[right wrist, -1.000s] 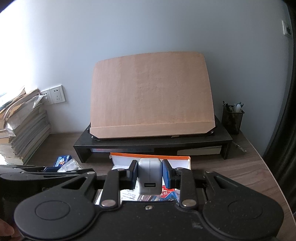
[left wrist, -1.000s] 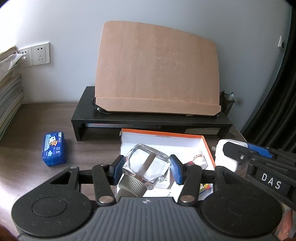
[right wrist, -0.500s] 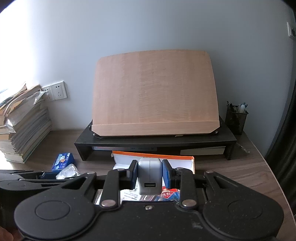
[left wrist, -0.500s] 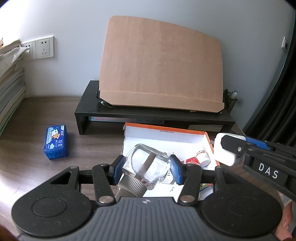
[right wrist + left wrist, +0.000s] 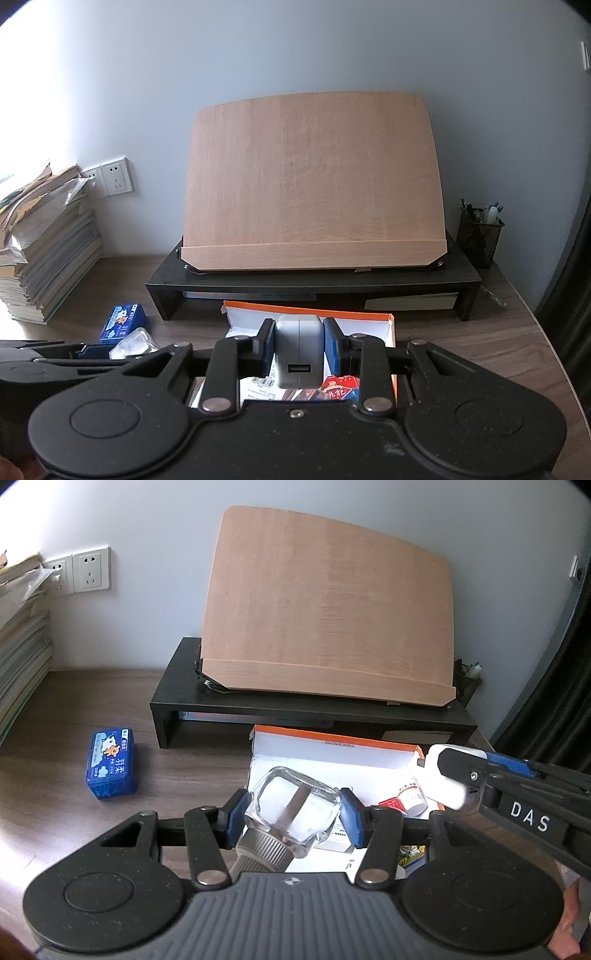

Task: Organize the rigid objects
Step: 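Lower the glass bottle with left tool while right tool lowers the white adapter into the box, then open left tool to drop the glass bottle while right tool releases the white adapter, then move both tools back toward the blue box and black adapter on the desk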

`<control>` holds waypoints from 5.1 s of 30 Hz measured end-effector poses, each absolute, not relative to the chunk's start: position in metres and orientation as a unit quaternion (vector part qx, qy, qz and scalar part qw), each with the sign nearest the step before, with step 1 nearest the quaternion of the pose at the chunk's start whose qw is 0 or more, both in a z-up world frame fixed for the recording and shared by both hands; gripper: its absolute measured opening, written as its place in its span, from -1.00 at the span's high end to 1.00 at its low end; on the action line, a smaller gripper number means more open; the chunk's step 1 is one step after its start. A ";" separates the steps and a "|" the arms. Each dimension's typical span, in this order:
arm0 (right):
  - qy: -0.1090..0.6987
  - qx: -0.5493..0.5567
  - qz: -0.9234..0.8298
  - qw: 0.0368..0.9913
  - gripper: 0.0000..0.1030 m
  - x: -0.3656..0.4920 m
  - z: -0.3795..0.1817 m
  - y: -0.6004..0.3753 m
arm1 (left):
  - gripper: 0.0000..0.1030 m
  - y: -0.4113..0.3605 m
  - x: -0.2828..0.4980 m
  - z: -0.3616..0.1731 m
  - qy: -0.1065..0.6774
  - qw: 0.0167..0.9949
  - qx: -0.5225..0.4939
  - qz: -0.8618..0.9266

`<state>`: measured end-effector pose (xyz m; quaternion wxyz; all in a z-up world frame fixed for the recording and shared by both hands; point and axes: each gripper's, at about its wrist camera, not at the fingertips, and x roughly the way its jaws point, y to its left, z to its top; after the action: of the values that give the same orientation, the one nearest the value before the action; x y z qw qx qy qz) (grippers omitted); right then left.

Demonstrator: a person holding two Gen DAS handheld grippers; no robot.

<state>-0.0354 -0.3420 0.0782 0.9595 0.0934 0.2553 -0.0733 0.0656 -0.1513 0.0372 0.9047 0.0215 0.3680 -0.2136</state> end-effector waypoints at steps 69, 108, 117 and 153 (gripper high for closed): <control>0.274 0.124 -0.069 0.951 0.28 0.025 0.030 -0.414 | -0.02 -0.222 0.124 -0.010 0.422 0.878 0.029 -0.223; 0.263 0.106 -0.081 0.956 -0.72 -0.055 0.051 -0.236 | -0.63 -0.049 0.081 0.038 0.406 0.895 0.022 -0.183; 0.289 0.100 -0.061 0.950 -0.73 -0.049 0.032 -0.188 | -0.65 0.015 0.095 0.032 0.414 0.900 0.008 -0.134; 0.353 0.097 -0.007 0.930 -0.73 0.011 -0.004 -0.136 | -0.76 0.040 0.147 0.002 0.447 0.887 0.011 -0.116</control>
<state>0.0114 -0.1362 -0.0040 0.9304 0.0974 0.3533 -0.0072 0.1465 0.0401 0.0015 0.8867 0.0112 0.4474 -0.1164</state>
